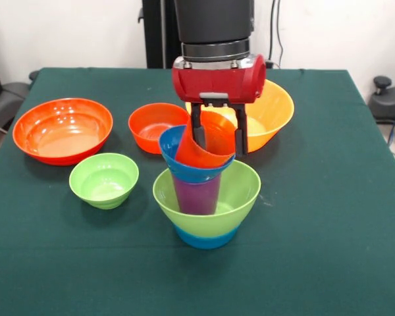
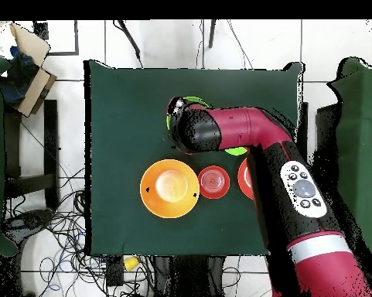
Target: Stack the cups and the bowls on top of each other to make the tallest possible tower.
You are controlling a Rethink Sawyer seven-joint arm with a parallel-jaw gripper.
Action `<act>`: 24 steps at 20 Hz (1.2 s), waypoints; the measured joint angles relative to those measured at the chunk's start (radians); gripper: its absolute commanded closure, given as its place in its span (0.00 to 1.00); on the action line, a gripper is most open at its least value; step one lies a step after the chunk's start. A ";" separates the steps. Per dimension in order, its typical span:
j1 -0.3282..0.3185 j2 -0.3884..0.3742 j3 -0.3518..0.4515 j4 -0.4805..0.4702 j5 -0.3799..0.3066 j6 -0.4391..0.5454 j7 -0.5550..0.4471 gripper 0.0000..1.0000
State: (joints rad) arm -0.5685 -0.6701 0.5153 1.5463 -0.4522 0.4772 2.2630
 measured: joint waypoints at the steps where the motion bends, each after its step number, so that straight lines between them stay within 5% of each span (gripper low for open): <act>1: -0.004 0.000 0.002 0.000 0.000 0.000 0.000 0.00; 24: -0.059 -0.015 0.057 0.012 -0.001 0.000 0.000 0.00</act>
State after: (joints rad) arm -0.6272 -0.6848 0.5728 1.5587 -0.4530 0.4772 2.2630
